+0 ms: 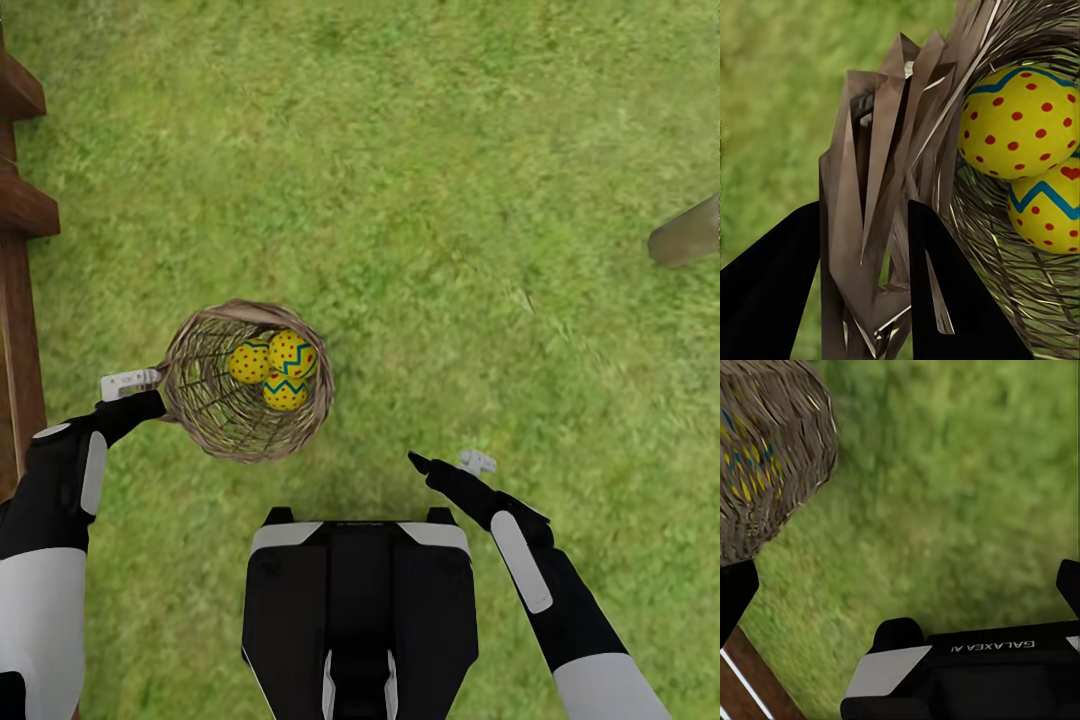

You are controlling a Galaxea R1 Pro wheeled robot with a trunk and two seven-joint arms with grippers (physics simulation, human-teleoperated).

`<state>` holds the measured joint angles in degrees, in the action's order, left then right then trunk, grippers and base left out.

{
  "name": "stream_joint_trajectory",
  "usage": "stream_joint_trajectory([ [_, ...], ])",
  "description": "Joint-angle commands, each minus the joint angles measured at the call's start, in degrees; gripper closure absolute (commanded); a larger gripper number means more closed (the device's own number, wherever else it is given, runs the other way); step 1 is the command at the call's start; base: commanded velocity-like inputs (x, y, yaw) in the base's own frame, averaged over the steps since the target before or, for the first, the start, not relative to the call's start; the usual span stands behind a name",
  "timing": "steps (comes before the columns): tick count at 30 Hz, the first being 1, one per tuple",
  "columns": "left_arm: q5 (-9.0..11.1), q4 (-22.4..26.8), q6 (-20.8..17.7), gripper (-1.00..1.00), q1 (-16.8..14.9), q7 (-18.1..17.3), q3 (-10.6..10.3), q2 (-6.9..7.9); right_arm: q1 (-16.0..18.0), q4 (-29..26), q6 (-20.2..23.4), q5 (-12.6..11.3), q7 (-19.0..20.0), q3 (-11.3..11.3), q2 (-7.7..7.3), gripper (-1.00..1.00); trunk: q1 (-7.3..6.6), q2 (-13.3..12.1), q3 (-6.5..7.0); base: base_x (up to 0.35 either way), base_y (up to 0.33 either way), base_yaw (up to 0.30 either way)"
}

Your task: Take the three Easter eggs out of the wicker basket on the lawn in the garden, then place them on the lawn next to a single tree (choose any tree) so that all three eggs are next to the same tree and none are left in the basket.

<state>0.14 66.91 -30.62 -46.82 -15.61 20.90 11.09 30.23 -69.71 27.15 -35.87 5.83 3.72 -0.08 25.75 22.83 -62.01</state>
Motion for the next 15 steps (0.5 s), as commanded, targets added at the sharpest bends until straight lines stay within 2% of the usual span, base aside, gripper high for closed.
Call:
stream_joint_trajectory([
  [1,0.31,0.06,-0.41,1.00,-0.02,-0.38,0.16,0.01,0.01,0.65,0.21,-0.09,0.06,-0.04,-0.01,-1.00,0.04,0.09,0.04,0.000,0.000,0.000],
  [6,0.35,0.01,-0.49,1.00,-0.02,-0.38,0.21,0.26,0.01,1.58,-1.59,-0.08,0.06,-0.03,-0.01,-1.00,0.04,0.09,0.52,0.000,0.000,0.000],
  [15,0.39,-0.11,-0.41,1.00,-0.02,-0.38,0.27,0.31,0.01,0.97,-1.66,-0.25,0.42,-0.55,-0.87,-1.00,0.04,0.09,1.37,0.000,0.000,0.000],
])
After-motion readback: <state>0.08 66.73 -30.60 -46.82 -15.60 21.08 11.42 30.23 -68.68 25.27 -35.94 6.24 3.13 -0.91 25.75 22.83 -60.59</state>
